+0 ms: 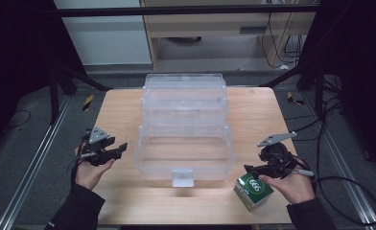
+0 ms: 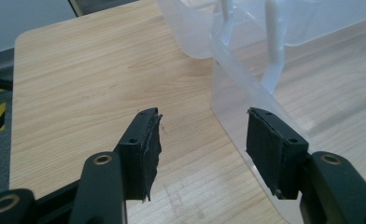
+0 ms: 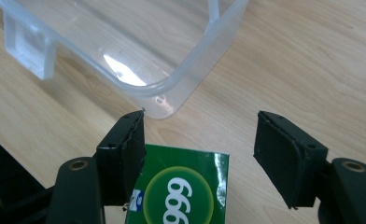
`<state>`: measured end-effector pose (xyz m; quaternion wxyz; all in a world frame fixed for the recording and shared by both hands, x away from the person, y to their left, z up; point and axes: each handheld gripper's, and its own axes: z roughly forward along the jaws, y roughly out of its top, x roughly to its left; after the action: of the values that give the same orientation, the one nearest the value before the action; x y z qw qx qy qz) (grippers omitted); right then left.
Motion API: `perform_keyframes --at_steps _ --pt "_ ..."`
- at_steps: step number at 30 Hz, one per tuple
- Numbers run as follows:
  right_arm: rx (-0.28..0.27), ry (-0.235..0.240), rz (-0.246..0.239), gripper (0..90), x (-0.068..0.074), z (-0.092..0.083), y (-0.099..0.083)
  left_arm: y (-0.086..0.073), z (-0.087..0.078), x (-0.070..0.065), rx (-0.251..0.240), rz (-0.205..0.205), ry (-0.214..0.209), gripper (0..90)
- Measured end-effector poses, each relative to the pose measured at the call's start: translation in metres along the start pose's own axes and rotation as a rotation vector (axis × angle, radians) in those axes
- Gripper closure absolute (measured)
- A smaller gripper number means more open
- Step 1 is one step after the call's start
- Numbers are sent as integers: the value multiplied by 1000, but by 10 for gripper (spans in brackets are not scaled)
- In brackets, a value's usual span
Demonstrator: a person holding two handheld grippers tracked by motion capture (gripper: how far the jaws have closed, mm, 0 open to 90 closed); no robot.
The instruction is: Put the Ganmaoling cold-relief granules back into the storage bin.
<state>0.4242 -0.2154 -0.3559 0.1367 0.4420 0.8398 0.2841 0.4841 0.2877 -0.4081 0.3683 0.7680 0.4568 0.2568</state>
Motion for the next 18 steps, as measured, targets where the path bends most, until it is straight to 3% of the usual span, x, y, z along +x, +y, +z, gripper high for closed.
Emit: perform_keyframes --at_steps 12,18 --pt "117 27 -9 249 8 11 -9 -7 4 14 22 -40 40 397" --pt "179 32 -17 206 12 23 -17 -8 3 16 15 -36 53 406"
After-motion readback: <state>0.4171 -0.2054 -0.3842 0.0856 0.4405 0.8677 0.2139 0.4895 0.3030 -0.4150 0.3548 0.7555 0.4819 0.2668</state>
